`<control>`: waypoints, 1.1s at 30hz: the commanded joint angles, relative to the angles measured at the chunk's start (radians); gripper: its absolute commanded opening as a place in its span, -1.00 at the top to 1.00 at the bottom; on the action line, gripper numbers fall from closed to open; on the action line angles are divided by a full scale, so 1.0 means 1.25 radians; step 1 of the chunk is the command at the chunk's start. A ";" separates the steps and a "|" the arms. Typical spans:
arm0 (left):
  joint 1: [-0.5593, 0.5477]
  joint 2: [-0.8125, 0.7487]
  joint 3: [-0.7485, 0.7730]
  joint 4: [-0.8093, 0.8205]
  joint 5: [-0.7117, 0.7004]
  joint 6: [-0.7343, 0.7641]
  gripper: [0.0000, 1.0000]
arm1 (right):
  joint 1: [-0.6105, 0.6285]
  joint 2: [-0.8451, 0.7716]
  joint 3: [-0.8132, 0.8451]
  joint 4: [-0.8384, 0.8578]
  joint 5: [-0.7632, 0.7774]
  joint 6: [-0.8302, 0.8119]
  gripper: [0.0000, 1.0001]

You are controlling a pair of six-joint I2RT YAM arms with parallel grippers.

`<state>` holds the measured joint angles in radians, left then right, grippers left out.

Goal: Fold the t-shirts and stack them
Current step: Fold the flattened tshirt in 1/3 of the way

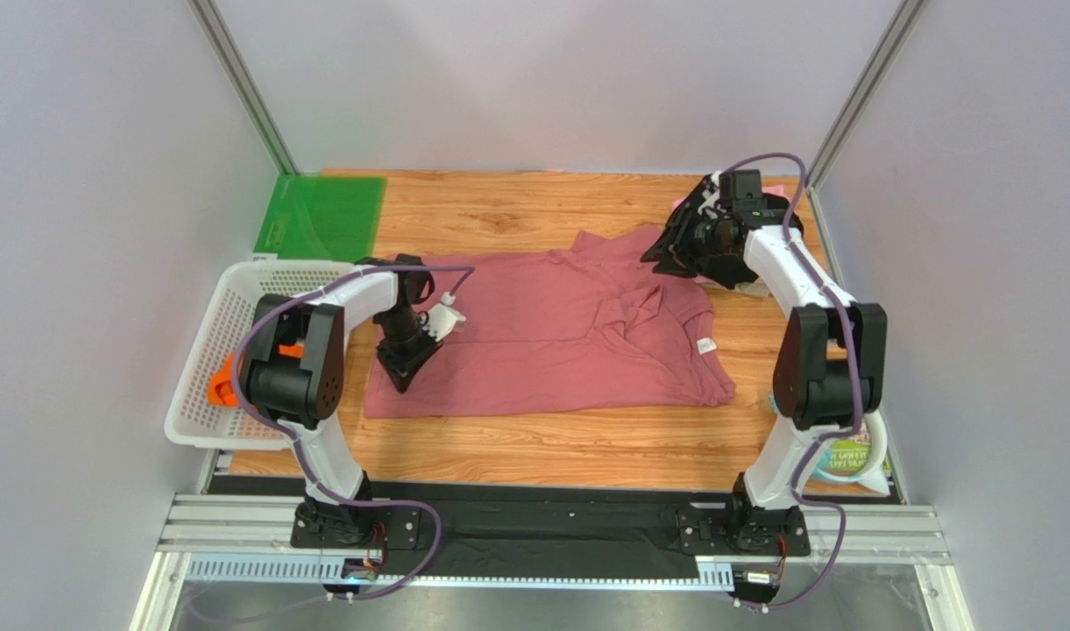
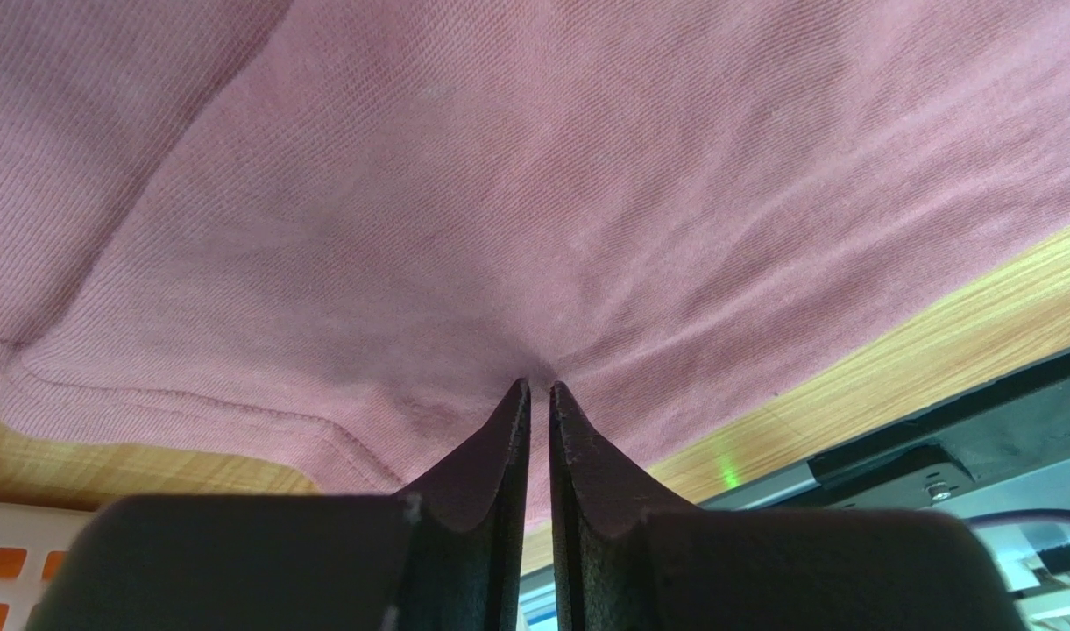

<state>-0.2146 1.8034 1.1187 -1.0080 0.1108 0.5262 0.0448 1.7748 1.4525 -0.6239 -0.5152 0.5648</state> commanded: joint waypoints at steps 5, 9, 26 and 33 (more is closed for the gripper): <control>0.001 -0.045 -0.003 -0.011 0.002 0.016 0.68 | -0.012 0.141 0.022 -0.032 0.073 -0.039 0.12; 0.001 -0.041 0.002 -0.015 0.003 0.016 0.68 | -0.028 0.155 0.028 -0.037 0.105 -0.046 0.18; 0.001 -0.034 0.006 -0.016 0.005 0.012 0.69 | -0.063 0.186 0.024 -0.003 0.077 -0.031 0.38; 0.000 -0.030 0.008 -0.017 0.002 0.011 0.68 | -0.055 0.187 -0.006 0.013 0.065 -0.017 0.44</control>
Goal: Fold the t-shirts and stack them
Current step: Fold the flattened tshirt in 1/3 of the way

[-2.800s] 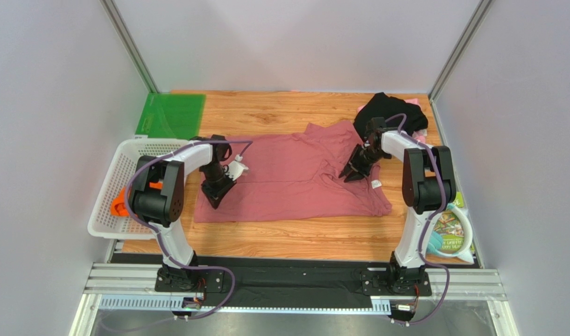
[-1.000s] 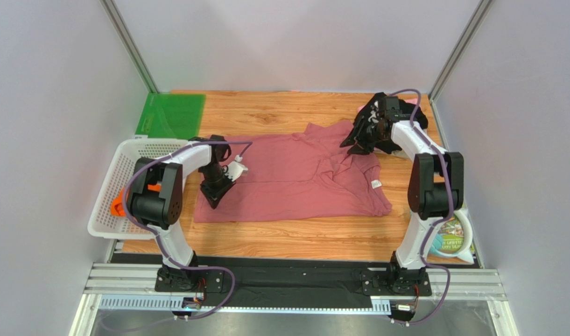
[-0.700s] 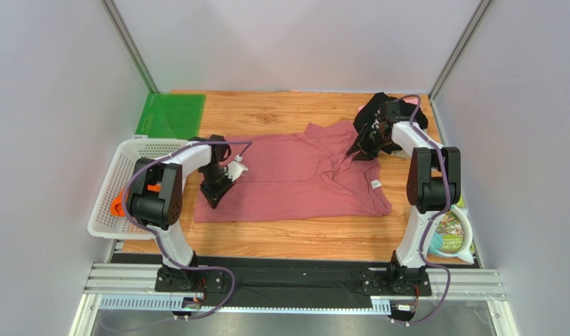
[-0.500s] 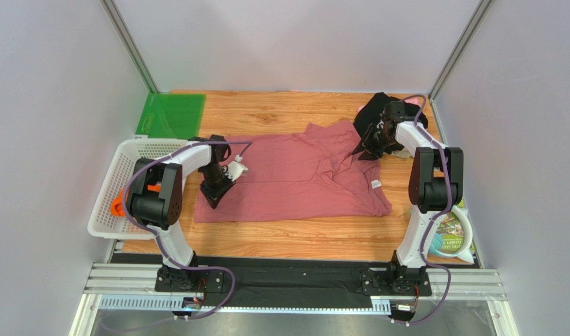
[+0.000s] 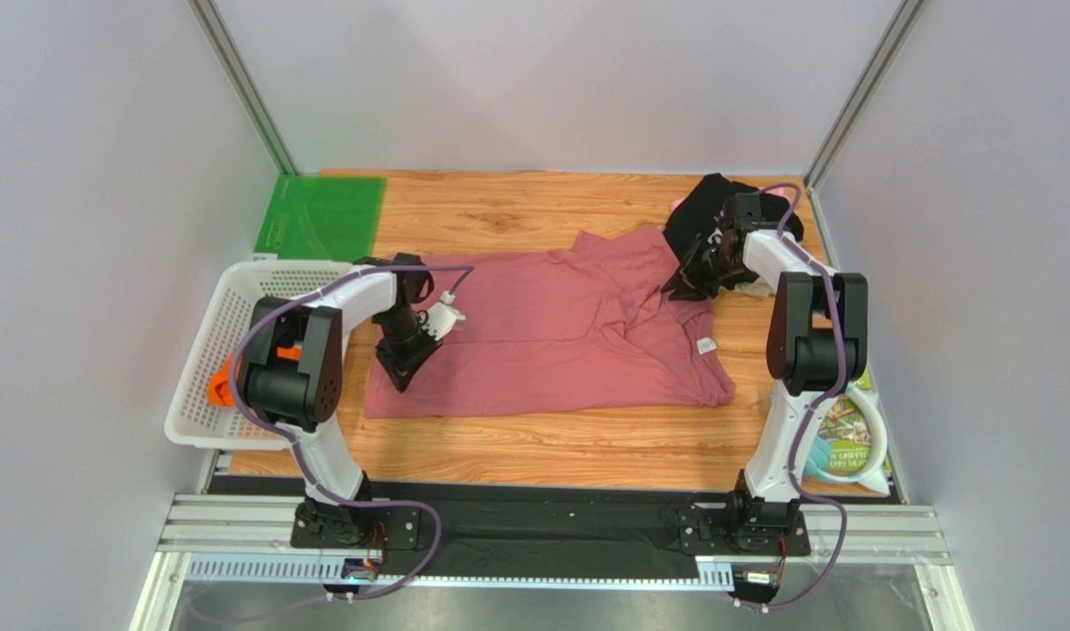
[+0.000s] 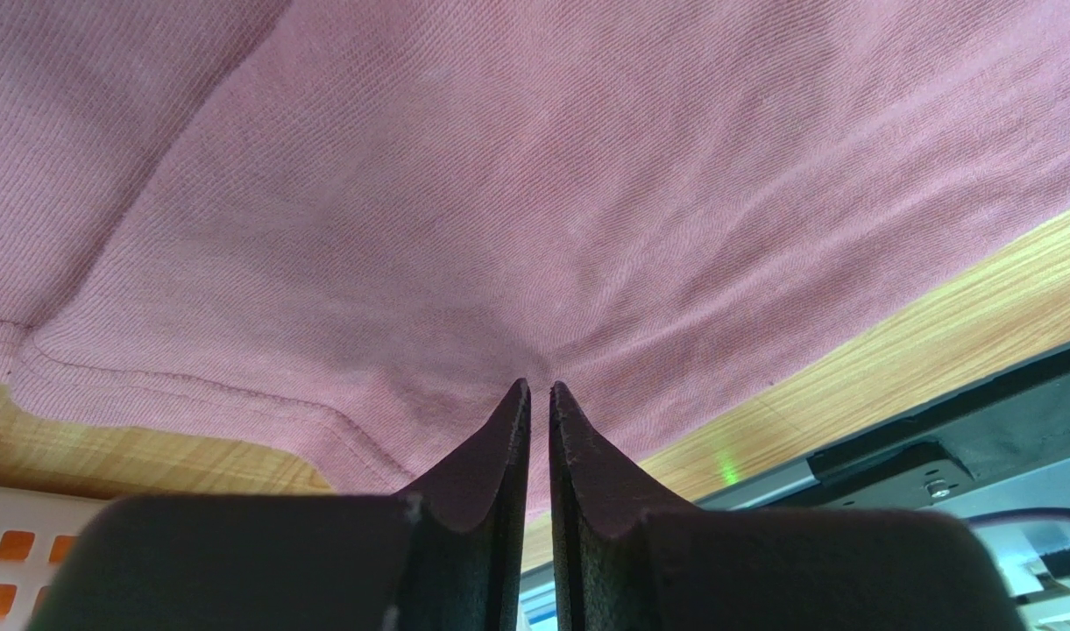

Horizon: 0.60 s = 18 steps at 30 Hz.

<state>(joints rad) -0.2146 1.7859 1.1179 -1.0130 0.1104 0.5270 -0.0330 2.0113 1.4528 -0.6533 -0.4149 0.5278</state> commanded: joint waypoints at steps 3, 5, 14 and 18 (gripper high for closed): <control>0.001 -0.019 0.006 -0.013 0.000 0.012 0.69 | 0.007 -0.023 -0.032 0.037 0.018 0.005 0.45; 0.000 -0.020 0.002 -0.012 -0.001 0.014 0.69 | 0.007 -0.042 -0.050 0.037 0.030 -0.004 0.45; 0.000 -0.024 0.004 -0.014 -0.001 0.013 0.69 | 0.007 -0.044 -0.063 0.034 0.026 -0.003 0.46; 0.001 -0.021 0.004 -0.013 -0.001 0.014 0.69 | 0.008 -0.044 -0.059 0.035 0.023 0.001 0.46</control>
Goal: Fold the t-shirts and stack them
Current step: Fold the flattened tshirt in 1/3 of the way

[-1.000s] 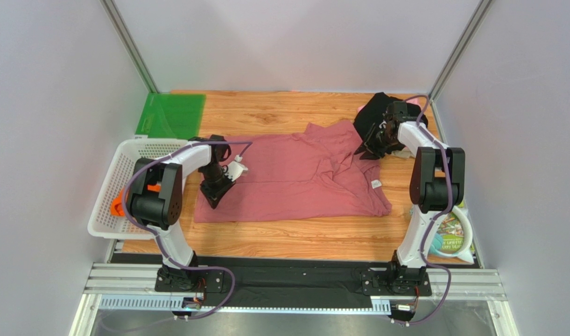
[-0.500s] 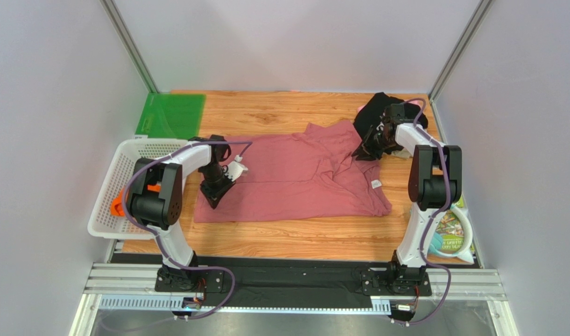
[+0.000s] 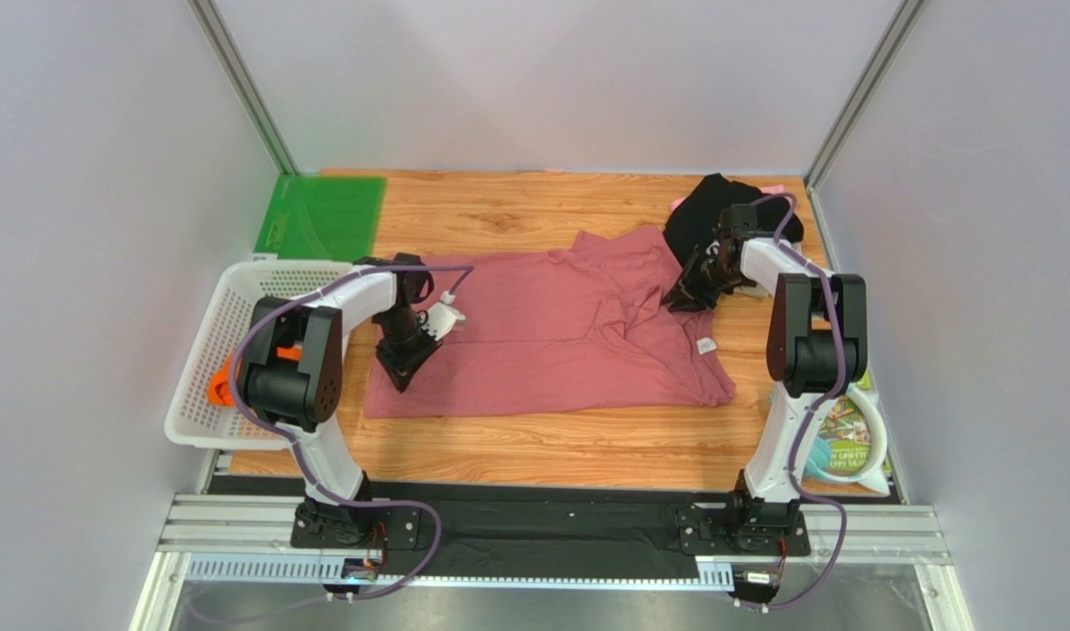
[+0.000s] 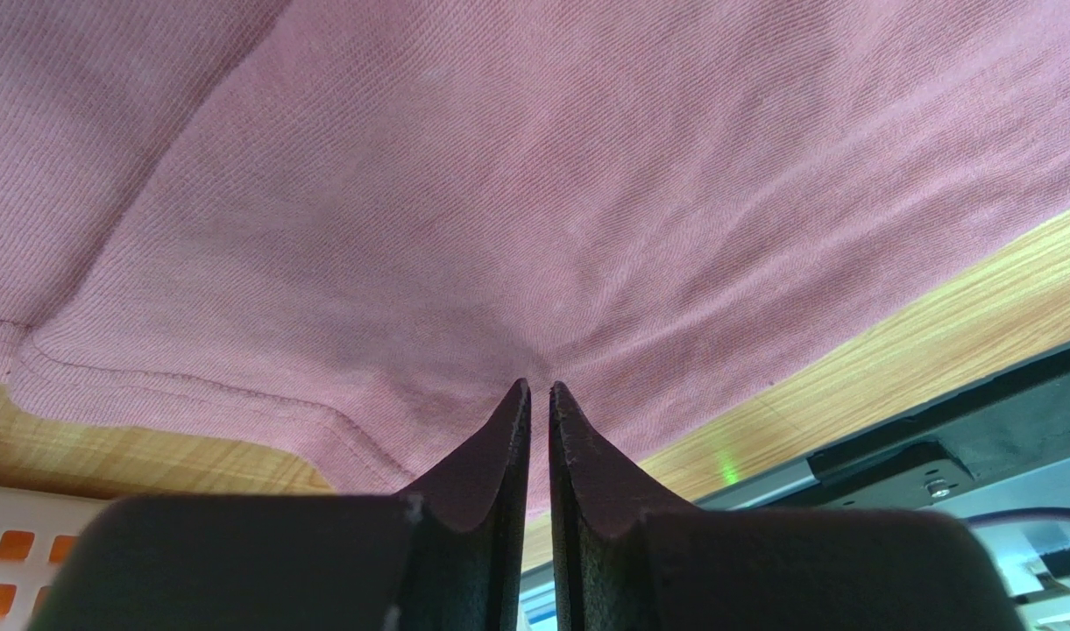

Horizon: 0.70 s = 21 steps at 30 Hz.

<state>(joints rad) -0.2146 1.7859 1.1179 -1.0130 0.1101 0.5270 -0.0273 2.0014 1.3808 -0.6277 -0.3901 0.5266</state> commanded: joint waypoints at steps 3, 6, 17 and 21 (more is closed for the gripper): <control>0.000 -0.021 0.009 -0.014 0.002 0.013 0.69 | 0.006 -0.024 0.006 0.013 -0.005 0.007 0.46; 0.000 -0.024 0.013 -0.014 0.003 0.013 0.69 | 0.017 -0.007 0.024 0.010 -0.012 0.012 0.46; 0.001 -0.016 0.013 -0.012 0.000 0.010 0.69 | 0.078 0.041 0.080 0.020 -0.023 0.035 0.73; 0.001 -0.016 0.011 -0.013 -0.001 0.010 0.69 | 0.083 0.036 0.086 0.013 -0.023 0.027 0.47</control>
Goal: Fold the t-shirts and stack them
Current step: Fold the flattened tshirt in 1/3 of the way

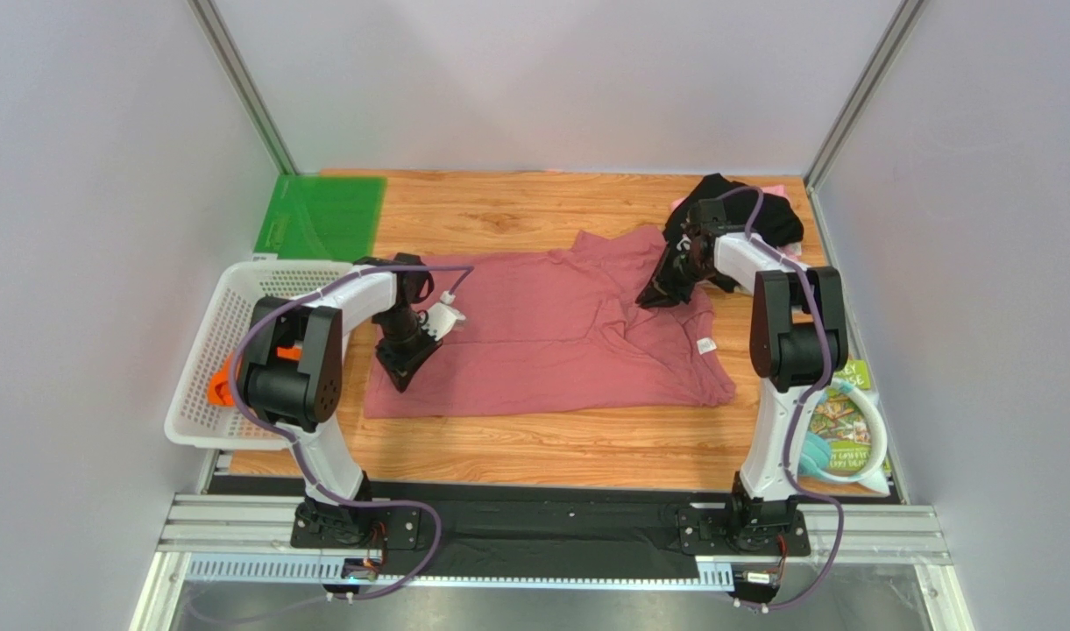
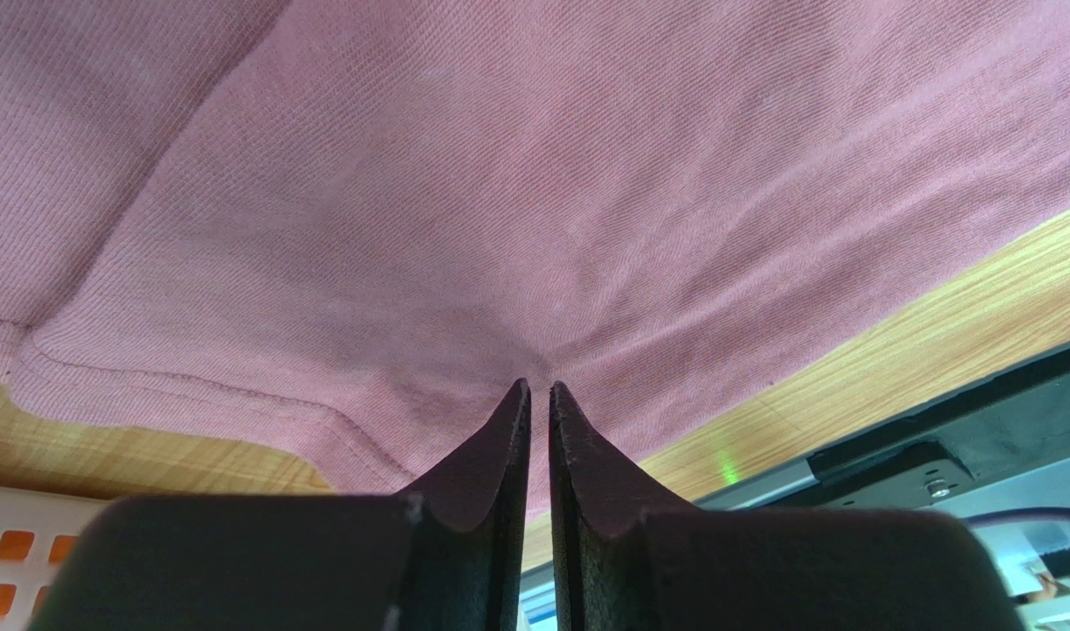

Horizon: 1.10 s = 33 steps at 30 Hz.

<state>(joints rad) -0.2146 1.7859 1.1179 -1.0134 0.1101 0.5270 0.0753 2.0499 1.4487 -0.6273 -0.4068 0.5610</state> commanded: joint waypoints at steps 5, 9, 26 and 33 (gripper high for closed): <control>0.001 -0.011 0.014 -0.012 0.002 0.010 0.69 | -0.007 -0.084 0.031 0.001 0.014 -0.024 0.35; 0.000 -0.011 0.013 -0.012 0.008 0.007 0.70 | -0.017 -0.155 0.031 -0.017 0.037 -0.036 0.44; 0.001 -0.026 0.002 -0.007 0.010 0.008 0.72 | -0.050 -0.111 -0.050 -0.003 0.049 -0.036 1.00; 0.001 -0.022 0.006 -0.008 0.010 0.008 0.72 | -0.049 -0.084 -0.050 0.005 0.047 -0.040 1.00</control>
<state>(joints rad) -0.2146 1.7859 1.1179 -1.0126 0.1143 0.5266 0.0116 1.9350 1.3861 -0.6529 -0.3466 0.5240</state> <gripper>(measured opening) 0.142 0.007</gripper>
